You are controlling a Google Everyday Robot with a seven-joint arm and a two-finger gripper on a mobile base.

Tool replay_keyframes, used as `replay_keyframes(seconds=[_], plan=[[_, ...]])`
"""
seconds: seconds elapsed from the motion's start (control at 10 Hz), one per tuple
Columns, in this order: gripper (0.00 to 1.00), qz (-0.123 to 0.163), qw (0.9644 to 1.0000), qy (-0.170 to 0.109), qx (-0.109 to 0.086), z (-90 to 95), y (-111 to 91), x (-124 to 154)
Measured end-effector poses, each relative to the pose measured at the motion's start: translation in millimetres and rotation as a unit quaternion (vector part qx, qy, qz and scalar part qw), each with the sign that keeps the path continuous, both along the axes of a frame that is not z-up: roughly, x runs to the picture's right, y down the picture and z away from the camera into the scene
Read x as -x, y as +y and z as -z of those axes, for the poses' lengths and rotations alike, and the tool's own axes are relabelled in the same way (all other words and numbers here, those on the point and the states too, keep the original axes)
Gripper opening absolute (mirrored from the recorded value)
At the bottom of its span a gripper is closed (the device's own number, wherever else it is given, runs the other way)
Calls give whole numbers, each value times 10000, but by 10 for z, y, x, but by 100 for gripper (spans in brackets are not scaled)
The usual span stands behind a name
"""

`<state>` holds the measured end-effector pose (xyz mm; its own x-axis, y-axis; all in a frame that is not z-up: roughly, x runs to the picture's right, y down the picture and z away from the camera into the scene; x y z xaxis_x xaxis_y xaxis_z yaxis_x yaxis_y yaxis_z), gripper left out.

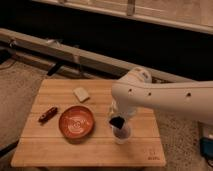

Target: Place the eraser in the ceramic cup

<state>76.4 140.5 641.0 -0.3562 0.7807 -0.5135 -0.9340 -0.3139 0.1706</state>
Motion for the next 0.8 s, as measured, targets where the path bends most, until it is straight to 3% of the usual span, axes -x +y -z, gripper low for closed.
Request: replay_keyframes(seconds=[0.4, 0.8], plan=[[0, 22, 10000, 20, -42, 80, 97, -60], [0, 7, 9999, 64, -117, -23, 271, -111]])
